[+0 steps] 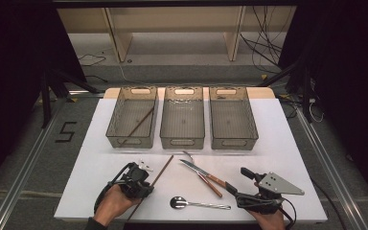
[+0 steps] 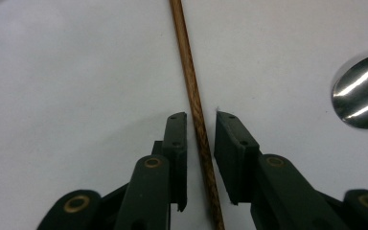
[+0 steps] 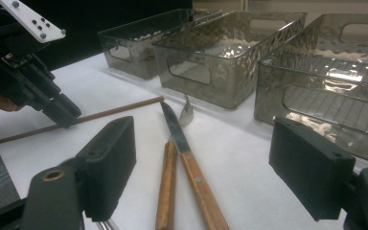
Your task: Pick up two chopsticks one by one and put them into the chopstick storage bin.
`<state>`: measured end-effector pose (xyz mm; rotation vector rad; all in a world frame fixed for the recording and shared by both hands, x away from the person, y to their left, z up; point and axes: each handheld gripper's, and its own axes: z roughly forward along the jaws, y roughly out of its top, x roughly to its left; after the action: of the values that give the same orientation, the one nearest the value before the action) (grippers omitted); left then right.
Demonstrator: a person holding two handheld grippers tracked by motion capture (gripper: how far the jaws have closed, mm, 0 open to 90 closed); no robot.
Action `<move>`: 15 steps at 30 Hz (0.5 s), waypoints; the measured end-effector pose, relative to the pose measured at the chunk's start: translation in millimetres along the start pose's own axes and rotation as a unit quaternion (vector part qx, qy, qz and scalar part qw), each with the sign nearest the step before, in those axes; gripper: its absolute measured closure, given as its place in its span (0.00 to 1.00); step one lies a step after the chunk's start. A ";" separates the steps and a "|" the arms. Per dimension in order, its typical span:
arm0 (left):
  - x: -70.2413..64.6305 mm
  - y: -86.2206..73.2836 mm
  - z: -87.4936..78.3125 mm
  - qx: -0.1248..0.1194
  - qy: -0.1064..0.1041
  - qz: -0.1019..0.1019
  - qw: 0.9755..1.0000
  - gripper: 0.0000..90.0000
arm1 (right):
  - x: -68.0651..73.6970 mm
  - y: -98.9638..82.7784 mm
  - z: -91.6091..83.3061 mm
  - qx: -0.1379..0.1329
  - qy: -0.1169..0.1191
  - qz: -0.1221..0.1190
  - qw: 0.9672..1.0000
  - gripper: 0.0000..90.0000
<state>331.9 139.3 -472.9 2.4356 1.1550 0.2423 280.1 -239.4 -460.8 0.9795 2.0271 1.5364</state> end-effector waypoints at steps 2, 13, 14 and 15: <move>-2.8 0.8 0.1 0.004 0.006 0.007 1.000 0.85 | 0.1 0.0 0.2 0.001 -0.001 -0.001 1.000 0.28; -6.7 2.4 0.5 0.007 0.013 0.008 1.000 0.91 | 0.7 0.3 0.0 0.001 -0.001 -0.002 1.000 0.28; -5.9 2.3 0.4 0.006 0.011 0.005 1.000 0.92 | 0.7 0.3 0.0 0.001 0.000 -0.001 1.000 0.28; -5.2 2.2 0.5 0.005 0.009 0.002 1.000 0.92 | 0.5 0.3 0.0 0.001 0.000 -0.002 1.000 0.28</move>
<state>330.3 133.9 -472.3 2.4498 1.1616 0.2598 279.9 -239.0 -460.5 0.9762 2.0290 1.5323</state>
